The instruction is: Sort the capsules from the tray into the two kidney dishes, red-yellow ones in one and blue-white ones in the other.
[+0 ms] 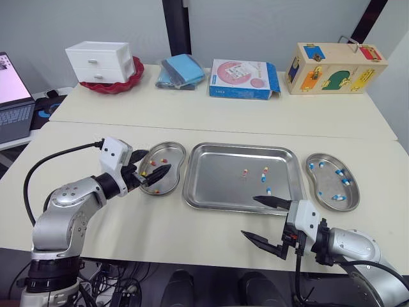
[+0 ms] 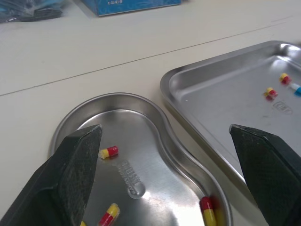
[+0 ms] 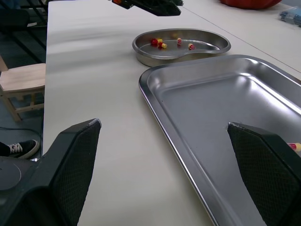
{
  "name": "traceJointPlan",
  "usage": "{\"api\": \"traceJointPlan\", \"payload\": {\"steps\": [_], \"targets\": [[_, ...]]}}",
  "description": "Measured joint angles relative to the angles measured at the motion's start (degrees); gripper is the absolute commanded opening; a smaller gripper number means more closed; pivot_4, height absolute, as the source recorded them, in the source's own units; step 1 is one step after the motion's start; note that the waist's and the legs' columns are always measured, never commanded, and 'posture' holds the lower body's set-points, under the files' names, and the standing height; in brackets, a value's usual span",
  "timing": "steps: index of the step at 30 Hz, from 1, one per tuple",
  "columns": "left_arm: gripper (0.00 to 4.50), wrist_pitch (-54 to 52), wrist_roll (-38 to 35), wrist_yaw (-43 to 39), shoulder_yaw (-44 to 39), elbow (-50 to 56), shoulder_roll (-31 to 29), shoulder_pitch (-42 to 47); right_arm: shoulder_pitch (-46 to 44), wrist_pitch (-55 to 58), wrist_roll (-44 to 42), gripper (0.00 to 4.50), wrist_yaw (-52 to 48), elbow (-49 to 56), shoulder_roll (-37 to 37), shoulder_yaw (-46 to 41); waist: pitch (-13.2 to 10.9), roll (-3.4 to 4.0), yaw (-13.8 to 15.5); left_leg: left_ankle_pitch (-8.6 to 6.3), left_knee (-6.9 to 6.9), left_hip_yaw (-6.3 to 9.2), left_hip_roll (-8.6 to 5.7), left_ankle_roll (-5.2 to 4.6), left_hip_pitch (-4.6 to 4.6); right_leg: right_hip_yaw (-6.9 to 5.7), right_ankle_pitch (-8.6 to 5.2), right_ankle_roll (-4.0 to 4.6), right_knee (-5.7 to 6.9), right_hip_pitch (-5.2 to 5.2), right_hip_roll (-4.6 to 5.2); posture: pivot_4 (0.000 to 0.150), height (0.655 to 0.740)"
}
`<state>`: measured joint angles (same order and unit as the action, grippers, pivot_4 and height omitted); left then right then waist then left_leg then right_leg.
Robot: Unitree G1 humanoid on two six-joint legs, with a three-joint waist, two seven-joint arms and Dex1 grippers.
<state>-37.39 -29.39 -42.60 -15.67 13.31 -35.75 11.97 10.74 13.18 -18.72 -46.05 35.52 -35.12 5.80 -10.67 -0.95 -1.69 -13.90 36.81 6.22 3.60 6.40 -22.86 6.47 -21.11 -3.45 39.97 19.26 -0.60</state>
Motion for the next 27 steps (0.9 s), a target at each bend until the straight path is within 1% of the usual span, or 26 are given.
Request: {"api": "traceJointPlan", "payload": {"steps": [7, 11, 15, 19, 24, 27], "targets": [[4.48, -3.8, -8.2, -1.0, -3.6, 3.0, -0.6, -1.5, 2.0, 0.3, -0.1, 4.50, 1.2, 0.3, -0.4, -0.7, 0.0, 0.00, 0.0, 0.00, -0.02, 0.00, 0.00, 0.00, -0.01, 0.01, 0.00, 0.00, -0.01, 0.01, 0.00, 0.150, 0.7302], [4.48, -3.7, -9.5, -2.4, -5.4, 5.5, -3.4, -6.3, 5.8, 2.3, -1.7, 4.50, 2.4, 3.1, -1.6, -5.8, 0.0, 0.00, 0.0, 0.00, -0.07, -0.01, 0.01, 0.00, 0.01, 0.02, 0.00, 0.01, -0.02, 0.01, 0.00, 0.150, 0.7302], [4.48, 0.9, -6.9, -4.0, -7.2, 6.7, -5.5, -13.1, 12.1, 3.8, -4.4, 4.50, 2.5, 6.2, -2.8, -13.9, 0.0, 0.01, 0.0, 0.00, -0.08, -0.04, 0.01, 0.01, 0.02, 0.05, -0.01, 0.01, -0.02, 0.01, 0.01, 0.150, 0.7302], [4.48, 8.1, -2.2, -4.5, -9.7, 4.8, -5.6, -19.9, 19.8, 3.3, -5.4, 4.50, -0.1, 6.1, -4.8, -24.5, 0.0, 0.00, 0.0, -0.01, -0.10, -0.12, 0.00, 0.00, 0.06, 0.10, -0.01, 0.01, -0.05, 0.00, 0.02, 0.150, 0.7302], [4.48, 13.4, 1.0, -5.8, -11.6, 2.0, -5.4, -28.4, 25.6, 0.4, -5.9, 4.50, -6.4, 0.2, -6.6, -36.5, 0.0, -0.05, -0.1, -0.01, -0.12, -0.20, 0.02, 0.00, 0.08, 0.18, -0.02, 0.01, -0.08, 0.01, 0.02, 0.150, 0.7302], [4.48, 15.3, 1.8, -6.0, -12.3, 1.6, -5.2, -31.7, 26.6, -1.7, -5.8, 4.50, -9.8, -4.4, -7.5, -40.7, 0.0, -0.06, -0.1, -0.01, -0.12, -0.25, 0.02, 0.00, 0.09, 0.22, -0.03, 0.01, -0.09, 0.01, 0.02, 0.150, 0.7302]]}}
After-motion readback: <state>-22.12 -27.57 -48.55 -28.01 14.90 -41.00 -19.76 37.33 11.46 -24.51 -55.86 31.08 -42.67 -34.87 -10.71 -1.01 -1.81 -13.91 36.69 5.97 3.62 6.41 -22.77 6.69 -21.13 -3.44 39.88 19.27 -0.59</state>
